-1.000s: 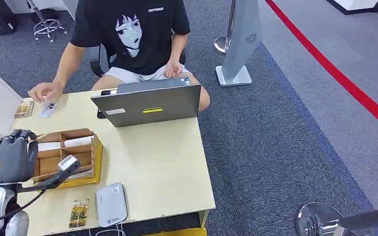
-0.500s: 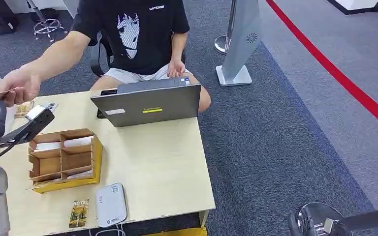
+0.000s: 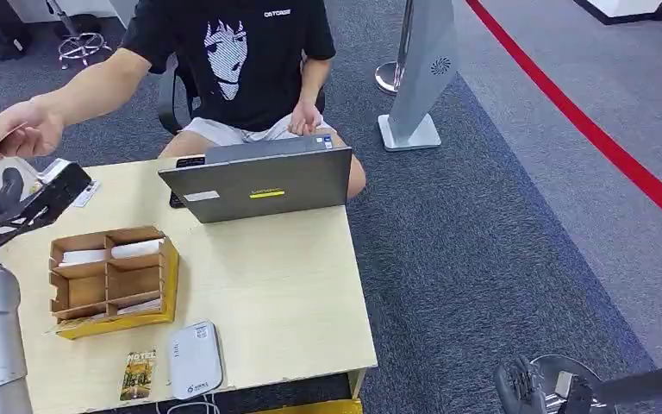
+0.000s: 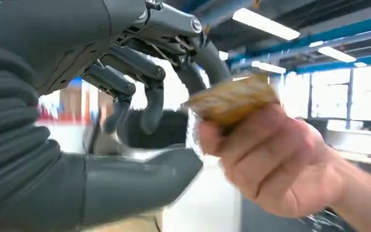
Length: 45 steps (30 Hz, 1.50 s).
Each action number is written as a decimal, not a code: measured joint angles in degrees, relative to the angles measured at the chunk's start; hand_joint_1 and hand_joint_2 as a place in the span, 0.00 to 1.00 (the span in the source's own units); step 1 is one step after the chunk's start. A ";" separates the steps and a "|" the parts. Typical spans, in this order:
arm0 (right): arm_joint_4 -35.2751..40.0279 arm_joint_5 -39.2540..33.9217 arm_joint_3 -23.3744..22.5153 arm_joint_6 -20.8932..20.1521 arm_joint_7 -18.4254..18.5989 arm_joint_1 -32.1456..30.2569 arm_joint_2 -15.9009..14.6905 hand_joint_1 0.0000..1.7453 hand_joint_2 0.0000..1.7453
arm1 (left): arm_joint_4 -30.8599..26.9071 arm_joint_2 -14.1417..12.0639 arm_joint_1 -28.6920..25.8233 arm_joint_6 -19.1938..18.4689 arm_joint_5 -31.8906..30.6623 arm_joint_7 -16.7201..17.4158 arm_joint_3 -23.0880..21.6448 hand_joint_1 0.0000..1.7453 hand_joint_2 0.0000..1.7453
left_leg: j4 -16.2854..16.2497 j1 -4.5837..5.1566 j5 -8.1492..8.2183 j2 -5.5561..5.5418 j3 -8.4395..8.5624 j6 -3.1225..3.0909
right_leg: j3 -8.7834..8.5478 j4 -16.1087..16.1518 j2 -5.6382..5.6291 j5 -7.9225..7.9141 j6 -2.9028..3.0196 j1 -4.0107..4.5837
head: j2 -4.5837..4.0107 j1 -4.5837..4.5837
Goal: Pass the card to the sensor for recognition and then transmit it.
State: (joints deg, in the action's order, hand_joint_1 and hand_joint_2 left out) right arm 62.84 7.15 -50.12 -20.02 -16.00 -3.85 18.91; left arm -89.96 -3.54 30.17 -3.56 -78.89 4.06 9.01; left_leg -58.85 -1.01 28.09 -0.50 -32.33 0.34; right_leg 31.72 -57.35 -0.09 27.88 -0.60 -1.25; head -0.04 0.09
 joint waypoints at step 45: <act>-7.81 8.70 -7.62 9.26 -0.57 0.23 -2.79 0.00 1.00 | -16.72 23.84 -46.74 42.68 103.80 -20.68 37.83 0.00 1.00 | 0.07 0.16 0.40 0.19 0.48 -0.08 | -0.28 0.05 -0.07 0.37 -0.10 -0.11 | 0.00 0.13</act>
State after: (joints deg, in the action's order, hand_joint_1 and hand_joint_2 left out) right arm 55.03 15.85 -57.73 -10.76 -16.57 -3.62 16.11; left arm -106.69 20.31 -16.57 39.12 24.90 -16.62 46.84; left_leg -58.78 -0.85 28.49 -0.31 -31.85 0.26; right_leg 31.44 -57.30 -0.16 28.25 -0.71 -1.36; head -0.04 0.22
